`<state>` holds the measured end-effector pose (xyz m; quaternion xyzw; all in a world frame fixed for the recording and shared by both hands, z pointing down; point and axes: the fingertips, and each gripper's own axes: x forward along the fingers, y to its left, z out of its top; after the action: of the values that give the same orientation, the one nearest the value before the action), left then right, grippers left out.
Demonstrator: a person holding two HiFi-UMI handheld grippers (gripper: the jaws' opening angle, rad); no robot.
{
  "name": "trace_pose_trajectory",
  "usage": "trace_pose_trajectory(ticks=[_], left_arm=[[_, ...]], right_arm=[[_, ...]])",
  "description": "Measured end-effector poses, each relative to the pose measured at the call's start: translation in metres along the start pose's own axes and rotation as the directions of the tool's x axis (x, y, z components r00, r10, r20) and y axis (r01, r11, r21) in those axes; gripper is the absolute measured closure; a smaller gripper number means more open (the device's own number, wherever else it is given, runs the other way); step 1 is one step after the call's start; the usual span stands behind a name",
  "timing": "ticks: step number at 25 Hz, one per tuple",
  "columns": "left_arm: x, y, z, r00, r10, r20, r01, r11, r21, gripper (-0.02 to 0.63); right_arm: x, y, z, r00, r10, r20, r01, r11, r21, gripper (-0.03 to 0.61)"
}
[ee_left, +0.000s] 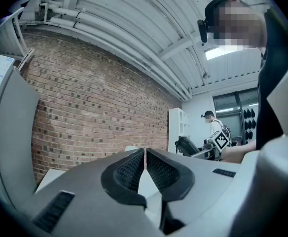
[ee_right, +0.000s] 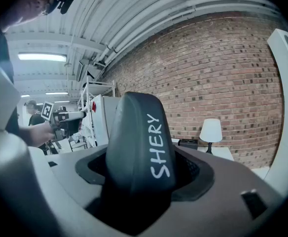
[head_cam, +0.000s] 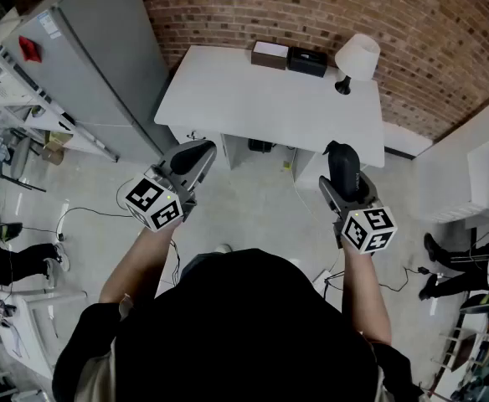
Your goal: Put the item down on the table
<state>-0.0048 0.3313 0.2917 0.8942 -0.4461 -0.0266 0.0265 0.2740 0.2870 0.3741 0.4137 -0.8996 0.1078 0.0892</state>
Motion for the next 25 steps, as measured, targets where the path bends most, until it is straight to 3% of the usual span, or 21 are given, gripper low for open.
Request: trace_pose_trajectory(ticks=[25], left_arm=[[0.014, 0.012, -0.028, 0.996, -0.040, -0.082, 0.037, 0.999, -0.038, 0.581]], right_arm=[[0.037, -0.016, 0.007, 0.999, 0.004, 0.035, -0.005, 0.999, 0.050, 0.229]])
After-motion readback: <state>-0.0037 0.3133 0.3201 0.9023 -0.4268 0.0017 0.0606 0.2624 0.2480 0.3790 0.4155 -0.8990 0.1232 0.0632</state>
